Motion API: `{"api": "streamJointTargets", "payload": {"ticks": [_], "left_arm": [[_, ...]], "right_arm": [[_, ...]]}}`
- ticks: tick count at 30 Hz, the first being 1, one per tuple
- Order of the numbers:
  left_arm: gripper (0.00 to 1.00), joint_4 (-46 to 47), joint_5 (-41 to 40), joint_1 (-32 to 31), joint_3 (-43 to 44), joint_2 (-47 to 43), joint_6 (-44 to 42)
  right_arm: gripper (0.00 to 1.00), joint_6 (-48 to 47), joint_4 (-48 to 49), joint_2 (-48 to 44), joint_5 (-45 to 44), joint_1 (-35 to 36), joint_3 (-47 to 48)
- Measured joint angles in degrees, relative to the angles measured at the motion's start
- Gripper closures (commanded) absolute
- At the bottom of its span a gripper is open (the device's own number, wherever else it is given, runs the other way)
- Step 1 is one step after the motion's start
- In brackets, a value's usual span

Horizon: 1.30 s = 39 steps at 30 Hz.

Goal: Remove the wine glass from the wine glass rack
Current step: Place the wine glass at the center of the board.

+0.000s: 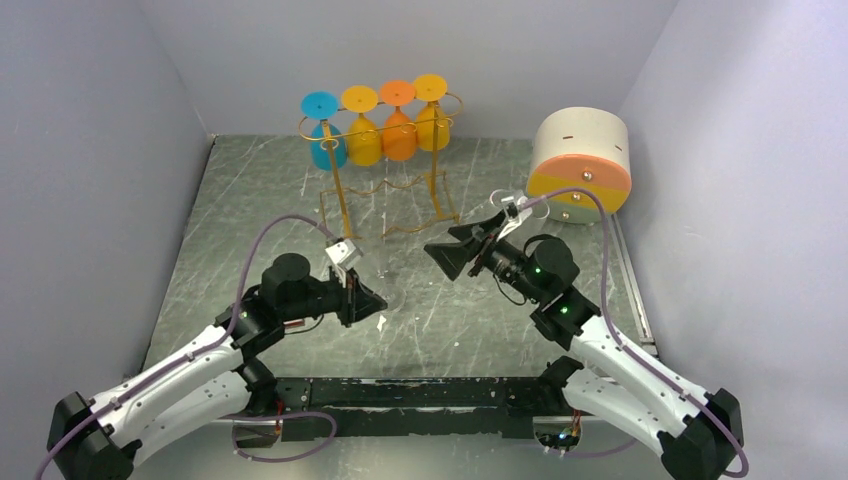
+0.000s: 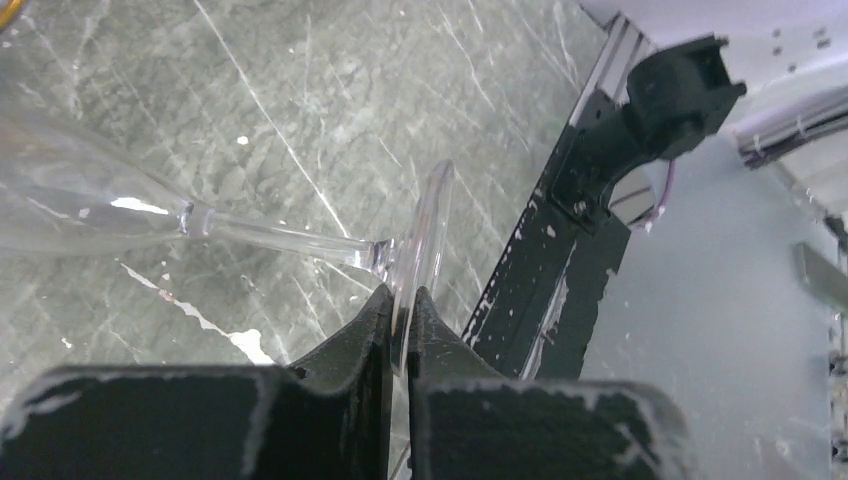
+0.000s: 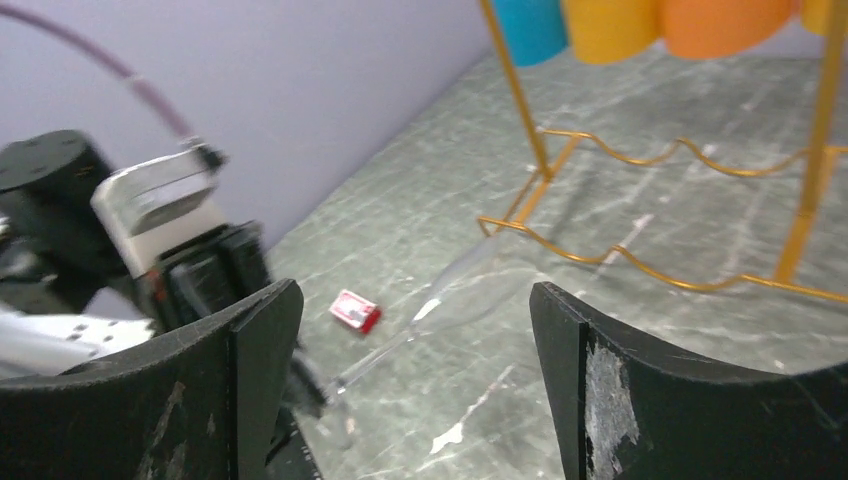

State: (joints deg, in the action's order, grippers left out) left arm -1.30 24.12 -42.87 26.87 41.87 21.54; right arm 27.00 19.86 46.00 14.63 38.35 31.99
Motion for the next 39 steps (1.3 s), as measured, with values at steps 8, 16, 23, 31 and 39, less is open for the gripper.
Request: {"api": "streamJointTargets", "payload": {"ticks": [8,16,23,31,39], "left_arm": [[0.93,-10.2,3.3,-4.8,8.3,6.4,-16.0],[0.93,-15.9,5.2,-5.7,9.1,8.5,-28.5],[0.93,-9.4,14.6,-5.9,6.0,-3.3,-35.7],[0.93,-10.7,19.4,-6.5,3.1,-4.7,-40.9],[0.93,-16.1,19.0,-6.5,4.1,-4.3,-42.0]], "right_arm": [[0.1,-3.5,-15.6,5.4,-14.2,-0.3,8.3],[0.09,-8.5,-20.2,5.8,-5.3,-0.6,10.6],[0.09,-7.8,-20.7,13.9,6.2,-4.4,13.5],[0.1,-3.2,-12.6,17.8,19.3,-6.0,13.3],[0.2,-4.7,-12.4,21.9,26.1,-6.3,13.9]]}}
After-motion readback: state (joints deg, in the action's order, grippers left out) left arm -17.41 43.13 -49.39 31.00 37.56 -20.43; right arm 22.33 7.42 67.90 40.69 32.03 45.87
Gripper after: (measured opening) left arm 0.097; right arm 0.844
